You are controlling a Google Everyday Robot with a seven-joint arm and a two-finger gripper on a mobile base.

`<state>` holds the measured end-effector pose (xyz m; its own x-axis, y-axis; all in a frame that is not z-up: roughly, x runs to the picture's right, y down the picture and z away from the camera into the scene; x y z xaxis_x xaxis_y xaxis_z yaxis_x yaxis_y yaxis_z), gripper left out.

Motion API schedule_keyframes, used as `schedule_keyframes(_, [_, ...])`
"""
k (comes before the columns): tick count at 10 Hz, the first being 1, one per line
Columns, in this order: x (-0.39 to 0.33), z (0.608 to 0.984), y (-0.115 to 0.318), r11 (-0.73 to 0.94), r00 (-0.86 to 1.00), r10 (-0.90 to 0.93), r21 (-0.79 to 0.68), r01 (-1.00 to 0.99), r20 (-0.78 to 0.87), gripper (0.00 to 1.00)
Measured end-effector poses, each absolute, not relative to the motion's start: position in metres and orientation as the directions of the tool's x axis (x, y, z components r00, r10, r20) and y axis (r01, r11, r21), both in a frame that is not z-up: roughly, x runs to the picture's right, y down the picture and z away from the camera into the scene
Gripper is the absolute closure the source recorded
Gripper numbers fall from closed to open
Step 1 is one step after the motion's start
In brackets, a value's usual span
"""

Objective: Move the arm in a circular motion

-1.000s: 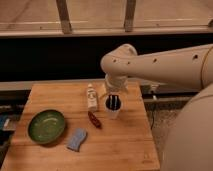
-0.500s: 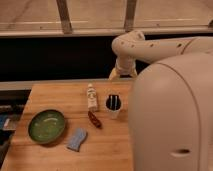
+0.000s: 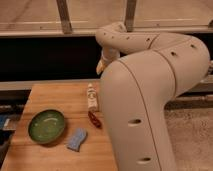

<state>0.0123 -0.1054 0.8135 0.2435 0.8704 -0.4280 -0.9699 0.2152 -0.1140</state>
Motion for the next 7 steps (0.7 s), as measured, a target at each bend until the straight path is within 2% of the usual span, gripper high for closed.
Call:
schedule_keyframes(3, [-0.066, 0.801, -0.09, 0.331, 0.407, 0.82, -0.246, -0.911, -0.402, 0.21])
schedule_keyframes(7, [-0.126, 0.744, -0.033, 0.458, 0.578, 0.745, -0.374, -0.806, -0.333, 0.21])
